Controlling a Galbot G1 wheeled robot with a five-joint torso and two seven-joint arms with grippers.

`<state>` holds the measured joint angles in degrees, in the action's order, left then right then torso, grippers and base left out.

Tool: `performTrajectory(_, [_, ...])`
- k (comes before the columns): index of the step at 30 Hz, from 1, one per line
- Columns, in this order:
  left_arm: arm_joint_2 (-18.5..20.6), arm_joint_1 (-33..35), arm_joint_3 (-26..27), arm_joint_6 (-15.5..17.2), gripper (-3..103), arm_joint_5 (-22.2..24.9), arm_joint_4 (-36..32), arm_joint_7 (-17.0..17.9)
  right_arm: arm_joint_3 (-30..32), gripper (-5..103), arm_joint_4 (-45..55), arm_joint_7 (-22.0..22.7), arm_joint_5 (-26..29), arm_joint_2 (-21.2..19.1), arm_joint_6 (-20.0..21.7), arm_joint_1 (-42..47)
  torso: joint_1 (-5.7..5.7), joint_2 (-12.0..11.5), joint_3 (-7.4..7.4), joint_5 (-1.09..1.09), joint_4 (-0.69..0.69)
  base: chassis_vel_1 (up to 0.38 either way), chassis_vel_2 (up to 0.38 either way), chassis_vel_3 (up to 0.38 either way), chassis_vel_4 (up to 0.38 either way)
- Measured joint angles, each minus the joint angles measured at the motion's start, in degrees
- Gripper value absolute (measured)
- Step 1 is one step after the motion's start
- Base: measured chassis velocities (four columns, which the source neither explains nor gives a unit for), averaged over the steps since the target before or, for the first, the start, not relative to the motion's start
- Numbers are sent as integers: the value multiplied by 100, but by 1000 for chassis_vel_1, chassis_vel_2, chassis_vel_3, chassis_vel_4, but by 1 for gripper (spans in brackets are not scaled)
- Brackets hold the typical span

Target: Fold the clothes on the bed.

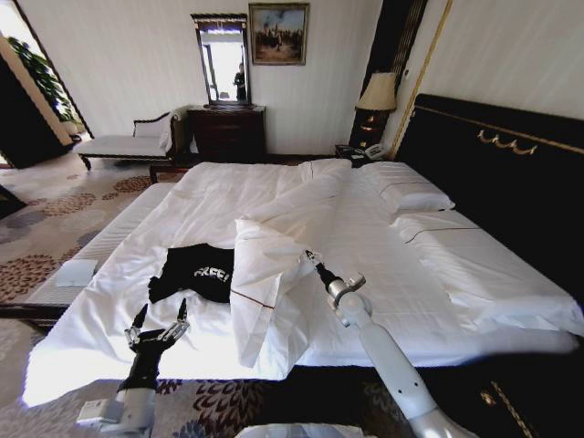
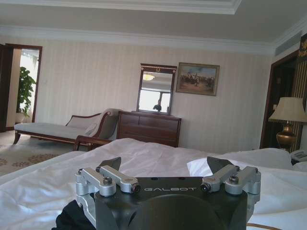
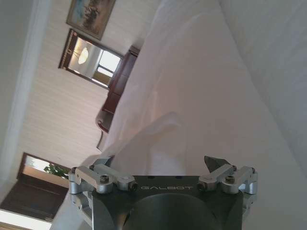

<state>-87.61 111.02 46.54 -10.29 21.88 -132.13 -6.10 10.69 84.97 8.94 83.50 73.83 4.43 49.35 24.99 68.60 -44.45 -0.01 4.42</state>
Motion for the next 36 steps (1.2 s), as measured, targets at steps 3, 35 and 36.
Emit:
performTrajectory(3, [28, -30, 47, -3, 100, 64, 62, 1, -37, 100, -151, -209, 115, 123, -260, -254, 0, 0, 0, 0, 0, 0, 0, 0, 0])
performTrajectory(35, [59, -118, 81, -111, 100, 126, 423, 0, -1240, 96, -392, -622, -472, 127, -200, -689, 0, 1, 1, 1, 0, 0, 0, 0, 0])
performTrajectory(36, [59, -131, 77, -111, 100, 126, 450, 0, -1248, 91, -406, -629, -485, 143, -209, -691, 0, 1, 1, 0, 0, 0, 0, 0, 0])
